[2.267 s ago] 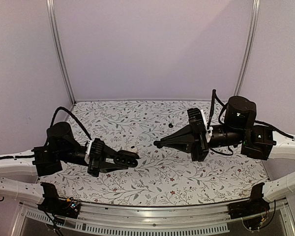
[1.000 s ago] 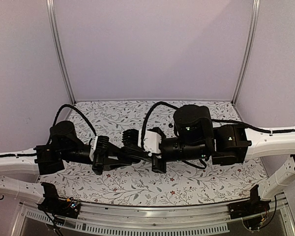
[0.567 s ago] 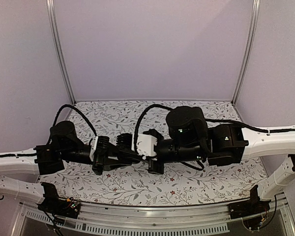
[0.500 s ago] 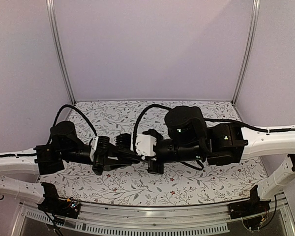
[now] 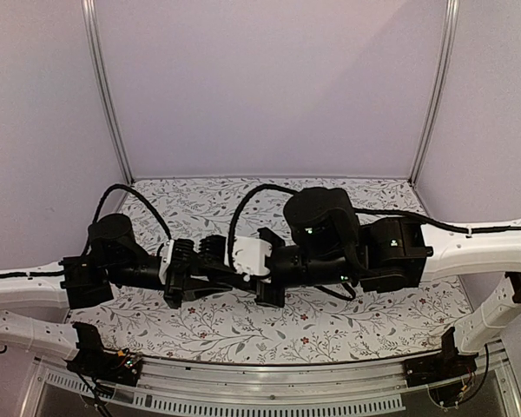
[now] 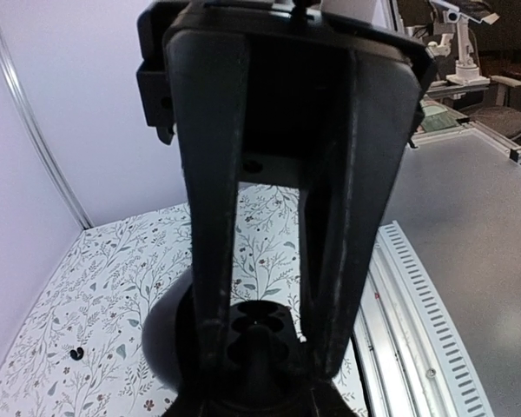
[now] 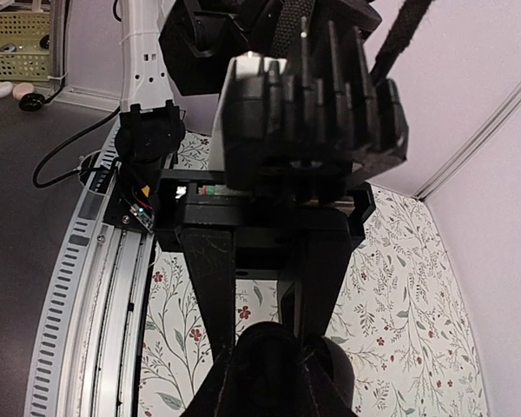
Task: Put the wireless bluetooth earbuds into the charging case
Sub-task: Insert the left earbud into the left side groove of the charging case, then open the charging case.
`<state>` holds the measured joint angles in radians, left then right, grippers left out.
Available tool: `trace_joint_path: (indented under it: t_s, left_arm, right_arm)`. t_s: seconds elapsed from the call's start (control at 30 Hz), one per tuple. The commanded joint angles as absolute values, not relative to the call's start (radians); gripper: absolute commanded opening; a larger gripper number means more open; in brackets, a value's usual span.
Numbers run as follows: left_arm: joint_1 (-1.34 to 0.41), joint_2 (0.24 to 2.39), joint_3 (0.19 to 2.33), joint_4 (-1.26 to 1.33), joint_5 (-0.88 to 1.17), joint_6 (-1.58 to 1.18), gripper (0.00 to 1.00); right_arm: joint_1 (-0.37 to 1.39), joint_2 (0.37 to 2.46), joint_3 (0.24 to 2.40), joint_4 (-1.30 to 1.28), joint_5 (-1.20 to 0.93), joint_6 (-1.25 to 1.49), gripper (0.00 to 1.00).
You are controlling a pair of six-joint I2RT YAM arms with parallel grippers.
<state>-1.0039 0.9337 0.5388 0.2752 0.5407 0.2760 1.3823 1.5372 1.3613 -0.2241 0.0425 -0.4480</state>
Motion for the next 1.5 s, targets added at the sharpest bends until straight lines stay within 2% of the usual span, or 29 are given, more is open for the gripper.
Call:
trace_joint_path:
  t_s: [0.0, 0.23, 0.47, 0.73, 0.8, 0.83, 0.87, 1.07, 1.47]
  left_arm:
    - [-1.015, 0.910, 0.537, 0.335, 0.558, 0.266, 0.00]
    - [-1.012, 0.918, 0.537, 0.335, 0.553, 0.260, 0.00]
    - [-1.012, 0.932, 0.551, 0.298, 0.521, 0.255, 0.00]
    - [-1.009, 0.959, 0.570, 0.285, 0.503, 0.236, 0.00]
    - [-1.007, 0.965, 0.574, 0.285, 0.505, 0.229, 0.00]
    - [-1.005, 0.965, 0.574, 0.286, 0.509, 0.227, 0.00]
    - [-1.002, 0.964, 0.573, 0.290, 0.512, 0.220, 0.00]
    - [-0.990, 0.954, 0.566, 0.298, 0.528, 0.197, 0.00]
    - [-0.989, 0.921, 0.544, 0.335, 0.588, 0.198, 0.00]
  right_arm:
    - [1.381, 1.503, 1.349, -0.191, 0.062, -0.441, 0.23]
    - [1.381, 1.431, 1.307, -0.146, 0.017, -0.424, 0.25]
    - [1.381, 1.452, 1.367, -0.281, 0.119, -0.417, 0.20]
    - [1.382, 1.483, 1.411, -0.349, 0.126, -0.406, 0.14]
    - [1.382, 1.489, 1.411, -0.344, 0.130, -0.406, 0.18]
    - [1.382, 1.494, 1.412, -0.344, 0.139, -0.407, 0.26]
    - [1.381, 1.499, 1.414, -0.345, 0.145, -0.407, 0.29]
    - [1.382, 1.471, 1.380, -0.312, 0.112, -0.403, 0.41]
    - [1.324, 1.494, 1.397, -0.326, 0.251, -0.365, 0.37]
